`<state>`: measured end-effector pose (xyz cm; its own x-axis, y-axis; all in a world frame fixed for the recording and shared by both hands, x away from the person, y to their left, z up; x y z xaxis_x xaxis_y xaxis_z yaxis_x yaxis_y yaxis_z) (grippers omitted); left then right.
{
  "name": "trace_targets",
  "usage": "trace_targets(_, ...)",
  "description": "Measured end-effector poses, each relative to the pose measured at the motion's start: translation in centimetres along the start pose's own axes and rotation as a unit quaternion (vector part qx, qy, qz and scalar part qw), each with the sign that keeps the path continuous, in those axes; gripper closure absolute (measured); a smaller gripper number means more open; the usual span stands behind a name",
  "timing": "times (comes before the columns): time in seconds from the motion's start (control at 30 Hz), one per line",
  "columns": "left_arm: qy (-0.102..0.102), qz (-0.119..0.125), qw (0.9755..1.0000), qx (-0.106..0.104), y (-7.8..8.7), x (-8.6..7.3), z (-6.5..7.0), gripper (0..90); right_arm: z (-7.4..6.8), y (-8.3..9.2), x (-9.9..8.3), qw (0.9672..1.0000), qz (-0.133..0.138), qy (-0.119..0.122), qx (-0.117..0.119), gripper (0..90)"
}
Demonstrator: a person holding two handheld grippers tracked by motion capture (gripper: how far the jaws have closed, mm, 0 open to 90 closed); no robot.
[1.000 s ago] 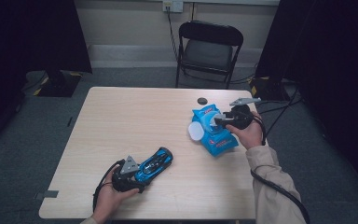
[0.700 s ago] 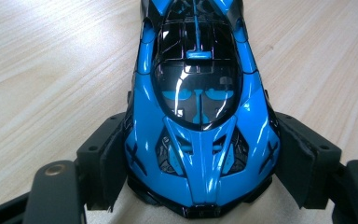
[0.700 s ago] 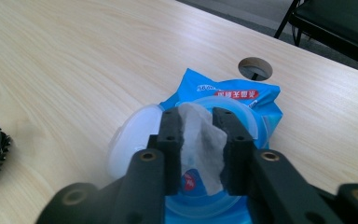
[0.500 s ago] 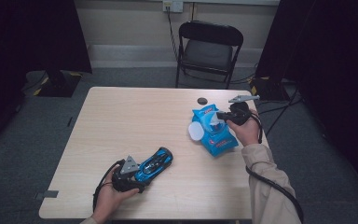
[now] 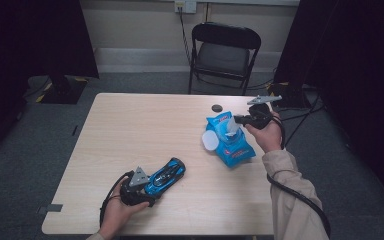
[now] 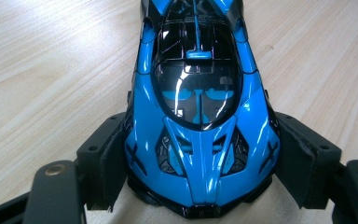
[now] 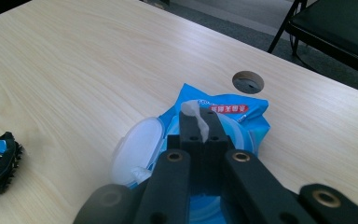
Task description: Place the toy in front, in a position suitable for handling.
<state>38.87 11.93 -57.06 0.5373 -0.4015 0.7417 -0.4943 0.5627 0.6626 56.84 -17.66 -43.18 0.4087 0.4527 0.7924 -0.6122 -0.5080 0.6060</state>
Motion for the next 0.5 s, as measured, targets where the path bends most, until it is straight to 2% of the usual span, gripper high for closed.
trace_targets(0.3,0.002,0.001,1.0,0.0,0.0,0.0,0.0,25.7,0.5,0.7,1.2,1.0,0.003,-0.007,-0.004,90.0)
trace_targets(0.5,0.003,0.001,1.0,0.0,0.0,0.0,0.0,25.7,0.5,1.3,2.4,0.9998,0.019,-0.01,-0.001,90.0)
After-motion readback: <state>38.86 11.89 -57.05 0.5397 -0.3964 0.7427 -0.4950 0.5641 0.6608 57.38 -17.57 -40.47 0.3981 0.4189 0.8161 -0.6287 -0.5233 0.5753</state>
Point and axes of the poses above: each handheld gripper's, and its own axes: y roughly backward along the jaws, x roughly out of its top, z roughly to its right, the point moved 10 cm from there along -y, roughly forward along the jaws, and after that the axes turned 7 degrees about y, right-handed, at the moved point
